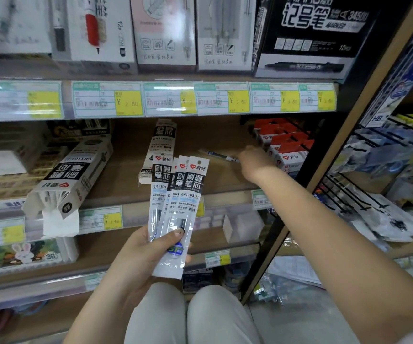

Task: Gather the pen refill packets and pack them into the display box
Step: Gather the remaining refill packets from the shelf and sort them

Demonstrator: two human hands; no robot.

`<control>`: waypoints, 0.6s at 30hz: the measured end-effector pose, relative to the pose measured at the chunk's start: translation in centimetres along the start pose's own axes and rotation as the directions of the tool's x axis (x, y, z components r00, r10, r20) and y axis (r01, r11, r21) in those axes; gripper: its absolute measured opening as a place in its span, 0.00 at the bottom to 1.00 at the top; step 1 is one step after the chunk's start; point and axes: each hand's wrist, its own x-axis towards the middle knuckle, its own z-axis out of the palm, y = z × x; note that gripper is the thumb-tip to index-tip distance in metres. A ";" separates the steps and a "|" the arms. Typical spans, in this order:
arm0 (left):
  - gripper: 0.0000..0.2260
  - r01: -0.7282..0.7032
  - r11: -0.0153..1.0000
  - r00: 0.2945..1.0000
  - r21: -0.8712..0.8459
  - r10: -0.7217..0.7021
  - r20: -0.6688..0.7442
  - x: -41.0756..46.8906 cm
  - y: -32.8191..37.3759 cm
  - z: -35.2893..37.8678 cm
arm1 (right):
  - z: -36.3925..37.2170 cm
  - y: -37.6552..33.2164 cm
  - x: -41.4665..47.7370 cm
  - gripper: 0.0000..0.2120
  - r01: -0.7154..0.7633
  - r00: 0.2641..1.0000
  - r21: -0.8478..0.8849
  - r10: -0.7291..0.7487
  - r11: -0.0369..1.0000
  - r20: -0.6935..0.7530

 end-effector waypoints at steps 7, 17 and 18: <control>0.04 0.003 1.000 1.000 -0.008 -0.003 -0.020 -0.2 -0.1 -0.3 | -0.2 0.7 -1.0 0.17 0.026 0.940 0.362 0.101 0.932 -0.326; 0.05 0.008 0.993 0.996 -0.120 0.003 0.089 -0.8 -0.5 0.5 | 0.2 -4.0 -11.1 0.15 0.486 0.802 0.776 0.148 0.401 -0.579; 0.08 0.015 0.989 0.992 -0.144 0.004 0.127 -1.0 -0.5 0.7 | 0.3 -4.6 -11.8 0.13 0.510 0.782 0.758 0.148 0.407 -0.606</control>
